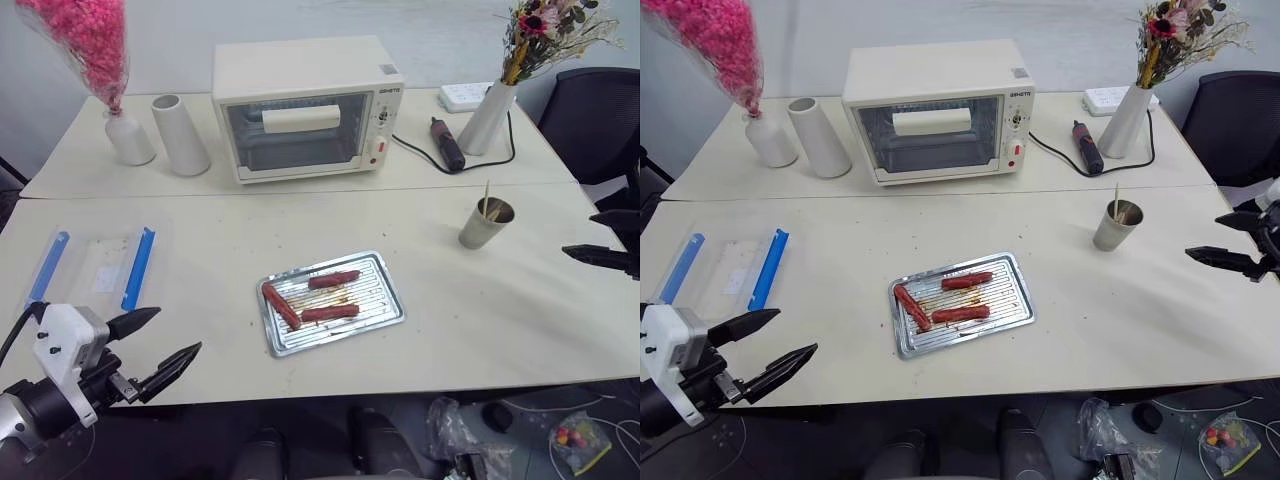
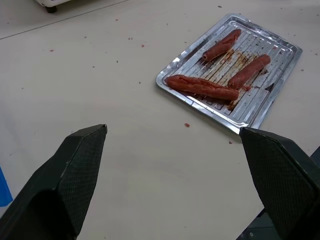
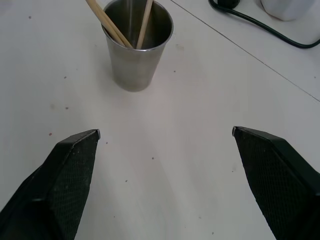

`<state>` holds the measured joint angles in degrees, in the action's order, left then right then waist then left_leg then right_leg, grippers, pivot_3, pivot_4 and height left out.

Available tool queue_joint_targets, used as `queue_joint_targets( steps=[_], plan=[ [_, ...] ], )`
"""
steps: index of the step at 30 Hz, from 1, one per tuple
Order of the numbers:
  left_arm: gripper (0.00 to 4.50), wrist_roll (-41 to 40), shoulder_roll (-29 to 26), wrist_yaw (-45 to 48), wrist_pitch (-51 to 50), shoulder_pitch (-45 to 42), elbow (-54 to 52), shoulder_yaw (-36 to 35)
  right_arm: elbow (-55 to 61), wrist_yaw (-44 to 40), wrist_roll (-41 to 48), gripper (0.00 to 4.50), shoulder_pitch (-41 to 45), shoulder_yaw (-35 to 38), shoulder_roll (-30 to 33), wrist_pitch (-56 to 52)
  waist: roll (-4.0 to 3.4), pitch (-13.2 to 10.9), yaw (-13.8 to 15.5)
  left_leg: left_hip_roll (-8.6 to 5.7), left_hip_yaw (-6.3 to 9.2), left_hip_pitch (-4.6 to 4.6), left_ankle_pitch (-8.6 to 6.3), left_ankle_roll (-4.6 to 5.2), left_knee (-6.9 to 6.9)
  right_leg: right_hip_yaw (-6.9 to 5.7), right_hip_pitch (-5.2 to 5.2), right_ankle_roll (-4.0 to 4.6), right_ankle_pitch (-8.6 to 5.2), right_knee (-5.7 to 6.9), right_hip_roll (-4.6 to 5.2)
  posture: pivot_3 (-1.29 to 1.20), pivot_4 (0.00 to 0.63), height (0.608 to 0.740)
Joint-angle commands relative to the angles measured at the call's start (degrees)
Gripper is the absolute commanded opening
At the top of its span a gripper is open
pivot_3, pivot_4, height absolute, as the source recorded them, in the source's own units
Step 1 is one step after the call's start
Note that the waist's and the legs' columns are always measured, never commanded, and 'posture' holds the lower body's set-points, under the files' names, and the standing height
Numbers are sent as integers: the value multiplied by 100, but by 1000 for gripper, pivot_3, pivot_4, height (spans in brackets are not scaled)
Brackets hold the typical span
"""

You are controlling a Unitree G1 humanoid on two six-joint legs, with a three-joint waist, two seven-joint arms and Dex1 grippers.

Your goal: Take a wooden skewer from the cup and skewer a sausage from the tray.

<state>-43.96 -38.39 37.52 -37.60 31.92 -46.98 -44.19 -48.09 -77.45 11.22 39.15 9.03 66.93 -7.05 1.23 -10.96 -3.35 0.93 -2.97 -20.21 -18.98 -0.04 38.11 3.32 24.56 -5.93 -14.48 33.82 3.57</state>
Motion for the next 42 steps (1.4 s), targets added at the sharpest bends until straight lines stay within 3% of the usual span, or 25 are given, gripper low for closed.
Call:
queue_joint_targets(
  steps=[1,23,32,39,42],
  plan=[
    [4500,191,-42,36,183,93,-84,3,-154,-3,-33,4441,122,77,51,213,0,0,0,0,0,0,0,0,0,1,0,0,0,0,0,0,150,740],
    [4500,142,-9,-189,123,-100,-111,161,-934,350,-444,4441,594,-49,-55,583,-1,0,-5,0,-4,3,0,0,1,4,0,-1,1,5,0,0,150,740],
    [4500,-1266,-474,-636,-360,-974,-494,396,-1191,517,-695,4441,2223,-385,-556,-207,-9,-4,-30,2,-5,6,3,-5,2,8,1,-3,2,20,-2,0,150,740],
    [4500,-1771,-1229,-851,-494,-2135,-538,1266,-1510,1307,-1204,4441,3158,-833,-1421,-636,-10,-5,-18,-1,2,2,0,-11,3,4,5,-16,9,30,2,0,150,740],
    [4500,-1770,-1302,-966,-492,-2500,-432,1524,-1703,1673,-1322,3857,3328,-895,-1695,-717,-11,-5,-13,-2,2,-3,1,-13,2,2,11,-31,18,31,2,0,150,740]
  ],
)
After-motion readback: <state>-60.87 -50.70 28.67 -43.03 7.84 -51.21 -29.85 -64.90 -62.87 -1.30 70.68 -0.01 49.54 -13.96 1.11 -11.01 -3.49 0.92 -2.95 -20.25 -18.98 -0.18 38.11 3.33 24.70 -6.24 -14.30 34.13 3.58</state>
